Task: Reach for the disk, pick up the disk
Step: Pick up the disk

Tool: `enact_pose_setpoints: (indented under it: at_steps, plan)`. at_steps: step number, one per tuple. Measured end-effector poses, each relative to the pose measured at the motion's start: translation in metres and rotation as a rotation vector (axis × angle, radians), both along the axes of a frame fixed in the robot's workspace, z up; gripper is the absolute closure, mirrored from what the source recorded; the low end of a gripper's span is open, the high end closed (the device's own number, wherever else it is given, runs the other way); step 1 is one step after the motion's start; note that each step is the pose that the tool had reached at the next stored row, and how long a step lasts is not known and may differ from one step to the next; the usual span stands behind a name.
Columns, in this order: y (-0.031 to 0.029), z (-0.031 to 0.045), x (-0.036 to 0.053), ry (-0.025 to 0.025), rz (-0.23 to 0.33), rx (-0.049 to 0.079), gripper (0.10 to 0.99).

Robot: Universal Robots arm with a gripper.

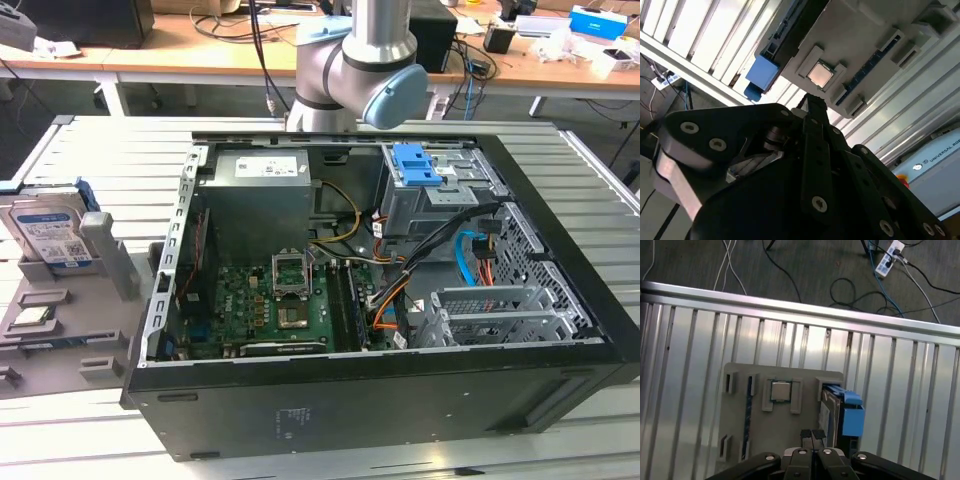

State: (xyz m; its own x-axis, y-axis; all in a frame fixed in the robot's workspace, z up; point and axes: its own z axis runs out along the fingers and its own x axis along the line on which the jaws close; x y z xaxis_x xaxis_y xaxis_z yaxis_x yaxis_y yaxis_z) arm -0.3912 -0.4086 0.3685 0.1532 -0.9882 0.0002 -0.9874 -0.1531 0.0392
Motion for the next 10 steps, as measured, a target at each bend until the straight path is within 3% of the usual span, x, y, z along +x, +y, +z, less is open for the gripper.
enact_pose_setpoints:
  at_steps: [4, 10]
  plan:
    - [0.0000, 0.0000, 0.0000, 0.0000, 0.084, 0.000, 0.980]
    - [0.0000, 0.0000, 0.0000, 0.0001, 0.167, 0.000, 0.980]
